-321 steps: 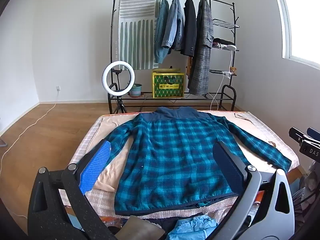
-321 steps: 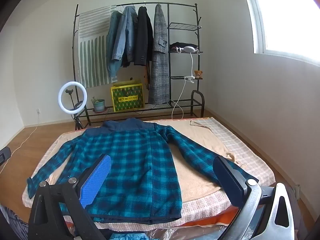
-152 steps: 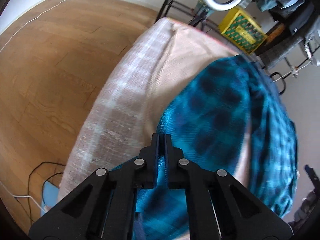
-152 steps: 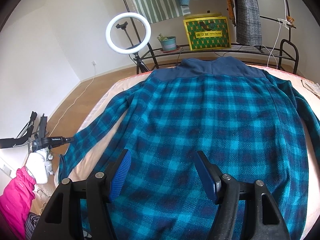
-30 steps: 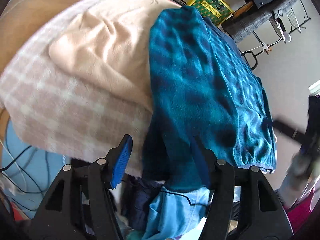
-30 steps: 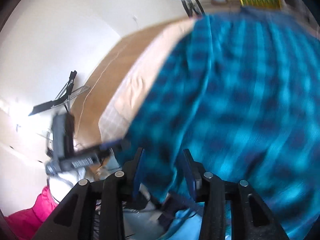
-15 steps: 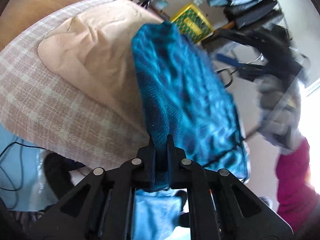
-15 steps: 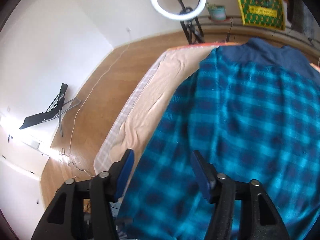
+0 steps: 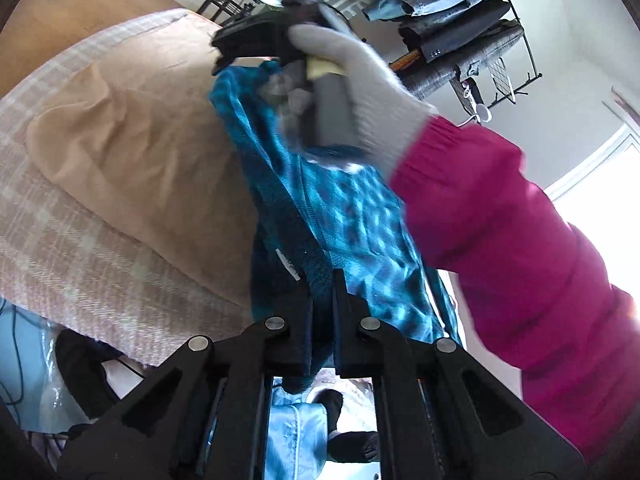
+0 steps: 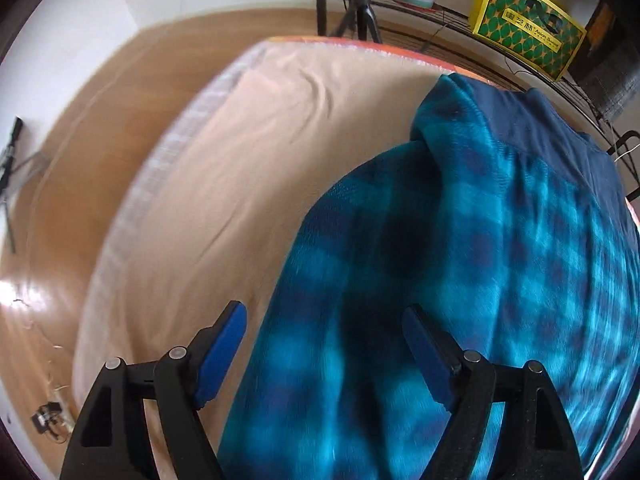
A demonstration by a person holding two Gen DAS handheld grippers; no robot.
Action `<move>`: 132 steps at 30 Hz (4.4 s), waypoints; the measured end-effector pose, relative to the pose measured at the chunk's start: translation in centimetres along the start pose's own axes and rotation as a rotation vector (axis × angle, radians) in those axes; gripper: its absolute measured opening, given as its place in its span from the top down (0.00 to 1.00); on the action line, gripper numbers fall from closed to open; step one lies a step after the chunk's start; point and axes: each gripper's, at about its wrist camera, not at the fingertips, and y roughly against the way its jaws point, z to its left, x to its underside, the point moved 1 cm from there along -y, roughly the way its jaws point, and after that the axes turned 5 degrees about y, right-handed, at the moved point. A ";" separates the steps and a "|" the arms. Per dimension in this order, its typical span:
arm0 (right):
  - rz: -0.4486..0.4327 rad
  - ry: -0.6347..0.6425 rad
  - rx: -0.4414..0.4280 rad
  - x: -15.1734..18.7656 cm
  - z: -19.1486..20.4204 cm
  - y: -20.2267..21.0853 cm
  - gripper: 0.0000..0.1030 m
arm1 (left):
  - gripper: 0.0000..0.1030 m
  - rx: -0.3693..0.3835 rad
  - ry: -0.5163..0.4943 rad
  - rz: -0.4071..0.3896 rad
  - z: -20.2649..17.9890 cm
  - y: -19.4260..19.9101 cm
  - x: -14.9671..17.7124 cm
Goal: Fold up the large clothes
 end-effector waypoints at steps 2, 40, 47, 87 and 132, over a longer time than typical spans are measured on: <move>0.011 -0.006 0.039 -0.7 -0.2 -1.3 0.20 | 0.96 -0.003 -0.014 0.008 -0.3 -0.1 -0.1; -0.389 -0.641 -0.715 14.0 -29.8 2.3 0.91 | 0.96 -0.131 -0.397 0.195 -12.2 -10.0 6.6; -0.300 -0.583 -0.570 15.4 -31.8 0.5 0.74 | 0.96 -0.184 -0.430 0.253 -11.7 -12.2 7.7; -0.549 -0.030 -0.346 11.1 -26.5 13.3 0.60 | 0.75 -0.159 -0.310 0.277 -5.8 -10.9 6.8; -0.716 -0.304 -0.101 35.4 -35.3 30.0 0.53 | 0.76 -0.116 -0.402 0.062 -10.5 -0.2 6.7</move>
